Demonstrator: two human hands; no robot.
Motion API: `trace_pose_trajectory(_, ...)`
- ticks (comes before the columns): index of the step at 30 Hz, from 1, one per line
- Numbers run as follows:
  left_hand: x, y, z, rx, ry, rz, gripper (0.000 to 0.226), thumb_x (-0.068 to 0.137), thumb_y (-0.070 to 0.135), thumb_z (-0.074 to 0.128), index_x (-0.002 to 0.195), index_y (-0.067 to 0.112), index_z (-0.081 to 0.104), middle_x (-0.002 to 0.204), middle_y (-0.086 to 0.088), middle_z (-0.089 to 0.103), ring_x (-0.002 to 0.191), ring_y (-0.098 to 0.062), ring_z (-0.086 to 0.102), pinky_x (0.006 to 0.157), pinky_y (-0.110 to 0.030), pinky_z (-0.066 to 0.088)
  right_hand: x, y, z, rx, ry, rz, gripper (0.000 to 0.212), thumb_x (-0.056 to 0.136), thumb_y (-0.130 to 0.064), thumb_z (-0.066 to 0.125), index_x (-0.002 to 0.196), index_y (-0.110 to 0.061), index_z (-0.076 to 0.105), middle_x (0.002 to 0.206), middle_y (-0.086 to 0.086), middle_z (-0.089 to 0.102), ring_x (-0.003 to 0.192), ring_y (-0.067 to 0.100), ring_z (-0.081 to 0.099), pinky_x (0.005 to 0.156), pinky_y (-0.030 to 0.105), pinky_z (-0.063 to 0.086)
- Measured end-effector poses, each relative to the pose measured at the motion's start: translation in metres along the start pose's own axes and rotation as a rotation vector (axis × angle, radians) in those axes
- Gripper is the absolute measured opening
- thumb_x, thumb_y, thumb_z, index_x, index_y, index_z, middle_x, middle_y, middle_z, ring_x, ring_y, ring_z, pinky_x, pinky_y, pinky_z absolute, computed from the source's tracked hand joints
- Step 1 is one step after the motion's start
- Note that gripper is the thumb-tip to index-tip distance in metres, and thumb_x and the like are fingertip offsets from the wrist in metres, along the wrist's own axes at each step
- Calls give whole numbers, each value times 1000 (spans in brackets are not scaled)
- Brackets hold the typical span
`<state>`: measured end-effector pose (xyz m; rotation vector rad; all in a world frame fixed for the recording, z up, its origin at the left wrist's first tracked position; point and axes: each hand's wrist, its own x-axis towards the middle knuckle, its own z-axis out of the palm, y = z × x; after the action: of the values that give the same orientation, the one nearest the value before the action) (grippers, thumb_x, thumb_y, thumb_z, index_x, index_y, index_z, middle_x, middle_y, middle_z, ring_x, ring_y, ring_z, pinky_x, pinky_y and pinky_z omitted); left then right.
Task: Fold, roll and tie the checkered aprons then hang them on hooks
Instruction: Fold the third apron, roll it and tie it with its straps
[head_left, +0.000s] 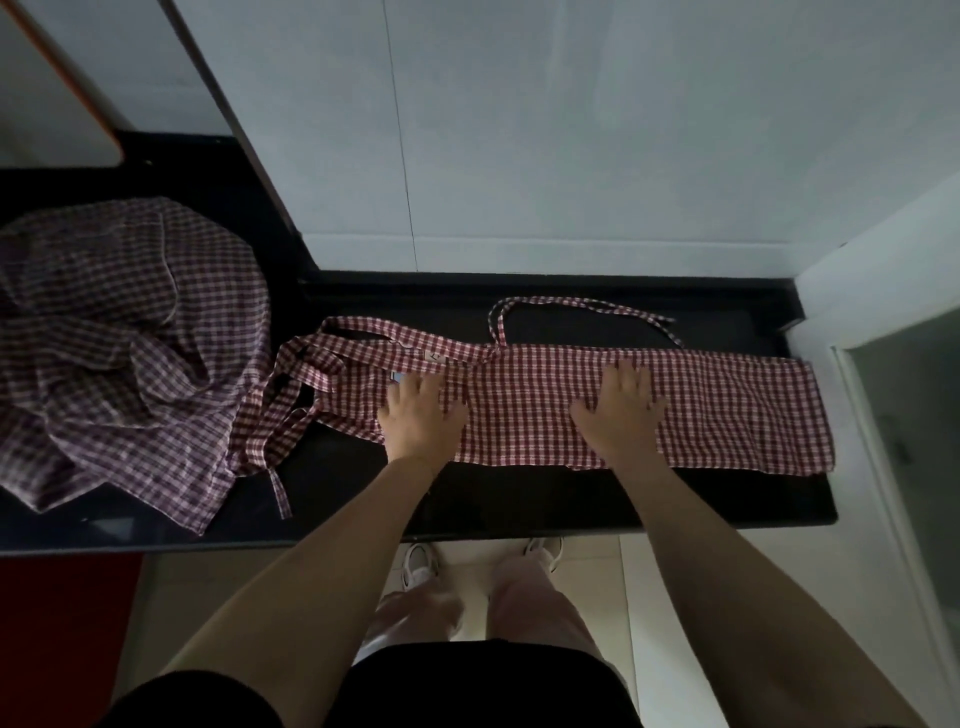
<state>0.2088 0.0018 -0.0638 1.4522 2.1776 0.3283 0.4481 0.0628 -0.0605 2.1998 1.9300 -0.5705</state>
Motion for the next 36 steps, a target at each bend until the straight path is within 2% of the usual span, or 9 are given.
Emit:
trace_pose_trajectory(4, 2, -16, -19, 30, 162, -157, 25, 90, 28, 55, 110, 15, 60, 122, -8, 49, 116, -27, 44, 101, -46, 35, -23, -69, 10, 53, 168, -316, 55, 93, -29, 57, 144, -16, 41, 157, 7, 31, 148, 25, 22, 119, 48, 24)
trace_pose_trajectory(9, 21, -58, -61, 67, 341, -259, 50, 77, 14, 62, 126, 12, 50, 138, -15, 41, 128, -34, 34, 103, -52, 30, -39, -123, 34, -7, 35, -634, 45, 92, -29, 57, 136, -22, 48, 139, 0, 46, 126, 19, 46, 100, 35, 46)
trace_pose_trajectory(15, 36, -102, -85, 21, 27, -357, 80, 88, 30, 63, 154, 23, 19, 153, -14, 31, 139, -35, 30, 111, -54, 27, -23, -89, 25, -136, 43, -431, 33, 94, -33, 53, 125, -23, 52, 126, -3, 49, 118, 17, 46, 92, 32, 47)
trace_pose_trajectory(20, 42, -109, -78, 70, -129, -298, 54, 86, 43, 65, 131, 20, 48, 126, -6, 57, 114, -27, 55, 94, -44, 45, -10, -90, 11, -303, 69, -208, 34, 99, -37, 47, 125, -17, 56, 128, 5, 54, 115, 22, 52, 95, 40, 47)
trace_pose_trajectory(23, 43, -103, -77, -2, -203, -294, 33, 90, 43, 59, 106, 14, 60, 105, -1, 64, 93, -21, 62, 81, -38, 54, -19, -116, 17, -287, 151, -306, 37, 98, -35, 50, 130, -18, 52, 131, 4, 54, 123, 21, 48, 101, 39, 40)
trace_pose_trajectory(26, 47, -102, -85, -260, -71, -387, 21, 91, 29, 52, 97, 12, 63, 92, -4, 66, 85, -23, 63, 81, -39, 55, -33, -134, 35, -179, 73, -453, 44, 94, -32, 57, 135, -20, 47, 139, 3, 47, 130, 21, 43, 103, 36, 44)
trace_pose_trajectory(30, 57, -104, -117, -748, 348, -671, 21, 92, 22, 53, 111, 14, 56, 96, 0, 61, 89, -21, 60, 80, -35, 48, -40, -126, 44, -166, 106, -381, 51, 92, -29, 61, 139, -17, 47, 141, 5, 48, 131, 22, 44, 103, 36, 47)
trace_pose_trajectory(33, 67, -102, -126, -591, 540, -642, 41, 89, 10, 52, 130, 13, 48, 131, -11, 49, 119, -29, 47, 100, -44, 37, -33, -136, 37, -127, 99, -316, 46, 94, -27, 58, 137, -15, 48, 141, 7, 48, 129, 24, 45, 101, 38, 48)
trace_pose_trajectory(36, 69, -100, -113, -534, 382, -421, 45, 89, 18, 53, 133, 19, 50, 137, -8, 47, 125, -28, 46, 107, -48, 36, -30, -158, 32, -108, 142, -343, 42, 94, -27, 58, 133, -15, 49, 137, 8, 49, 129, 25, 45, 107, 40, 42)
